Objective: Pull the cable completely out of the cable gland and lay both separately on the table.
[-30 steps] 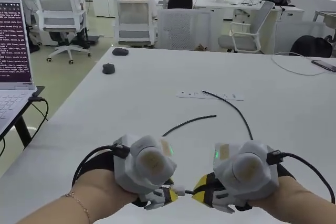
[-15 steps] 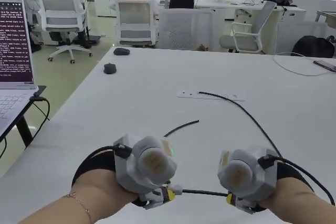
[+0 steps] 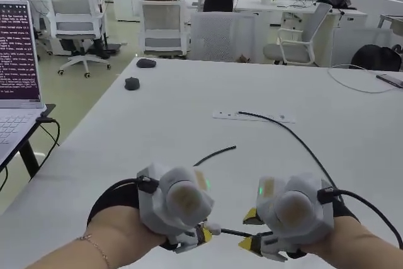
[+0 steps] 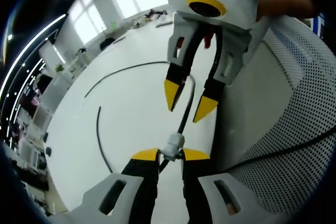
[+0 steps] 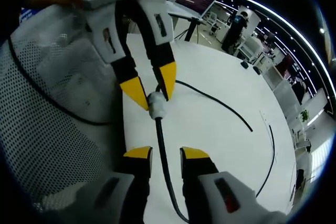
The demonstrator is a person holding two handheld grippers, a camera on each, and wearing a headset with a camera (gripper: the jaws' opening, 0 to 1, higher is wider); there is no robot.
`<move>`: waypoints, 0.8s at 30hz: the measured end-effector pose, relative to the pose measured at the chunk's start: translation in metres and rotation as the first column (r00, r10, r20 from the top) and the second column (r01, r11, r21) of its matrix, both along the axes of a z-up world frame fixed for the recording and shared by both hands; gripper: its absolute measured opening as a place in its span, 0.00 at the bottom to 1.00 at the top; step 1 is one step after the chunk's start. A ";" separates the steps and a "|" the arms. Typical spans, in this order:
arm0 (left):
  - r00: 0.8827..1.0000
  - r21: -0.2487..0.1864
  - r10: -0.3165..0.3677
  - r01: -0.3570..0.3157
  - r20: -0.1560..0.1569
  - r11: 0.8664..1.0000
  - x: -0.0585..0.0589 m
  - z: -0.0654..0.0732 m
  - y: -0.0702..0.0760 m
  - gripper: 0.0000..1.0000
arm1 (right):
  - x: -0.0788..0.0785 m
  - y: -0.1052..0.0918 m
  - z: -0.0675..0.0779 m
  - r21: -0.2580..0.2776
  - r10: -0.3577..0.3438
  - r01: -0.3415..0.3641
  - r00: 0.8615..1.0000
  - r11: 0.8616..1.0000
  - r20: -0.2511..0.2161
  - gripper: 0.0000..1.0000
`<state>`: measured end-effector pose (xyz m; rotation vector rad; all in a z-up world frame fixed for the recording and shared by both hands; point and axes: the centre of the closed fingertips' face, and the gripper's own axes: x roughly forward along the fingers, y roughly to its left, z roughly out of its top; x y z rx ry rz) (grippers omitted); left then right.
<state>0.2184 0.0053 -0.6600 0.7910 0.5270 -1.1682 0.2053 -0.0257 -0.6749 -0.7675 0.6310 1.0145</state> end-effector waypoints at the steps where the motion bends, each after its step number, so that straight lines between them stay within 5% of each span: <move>1: 1.000 -0.001 -0.002 0.002 0.001 1.000 0.000 0.000 0.000 0.17 | -0.002 0.002 0.000 0.006 0.010 -0.010 1.000 1.000 -0.006 0.20; 6: 1.000 0.002 -0.014 0.013 0.004 1.000 -0.001 0.000 -0.001 0.17 | -0.001 0.000 -0.003 -0.022 0.037 -0.036 0.999 0.999 0.005 0.03; 11: 1.000 -0.008 0.003 -0.003 -0.002 1.000 0.001 0.001 0.000 0.16 | 0.001 -0.002 -0.005 -0.016 0.006 -0.006 1.000 1.000 -0.014 0.03; 14: 1.000 0.016 0.000 0.000 -0.007 1.000 0.002 0.003 0.007 0.03 | 0.001 -0.028 -0.023 -0.164 -0.028 0.022 0.999 0.986 -0.034 0.03; 15: 0.999 -0.029 0.053 -0.054 -0.011 0.998 0.006 0.004 0.005 0.02 | 0.001 -0.032 -0.025 -0.193 -0.027 0.020 0.999 0.981 -0.036 0.03; 17: 0.999 0.002 0.030 -0.030 -0.029 1.000 0.004 -0.001 0.008 0.02 | -0.002 -0.024 -0.024 -0.130 -0.023 0.015 0.998 0.991 -0.062 0.03; 18: 1.000 0.026 0.017 -0.017 0.001 1.000 0.005 -0.002 0.010 0.02 | -0.001 -0.019 -0.021 -0.084 -0.051 0.045 0.996 0.995 -0.070 0.03; 19: 1.000 0.043 0.008 -0.009 0.028 0.999 0.007 -0.002 0.011 0.02 | 0.001 -0.020 -0.019 -0.095 -0.049 0.043 0.997 0.995 -0.065 0.03; 21: 1.000 0.031 0.017 -0.017 -0.006 0.999 0.004 -0.004 0.011 0.02 | 0.002 -0.023 -0.021 -0.121 -0.047 0.040 0.997 0.992 -0.056 0.03; 24: 0.999 0.040 0.038 -0.038 -0.005 0.998 0.009 -0.005 0.015 0.02 | -0.001 -0.028 -0.025 -0.143 -0.046 0.037 0.997 0.989 -0.064 0.03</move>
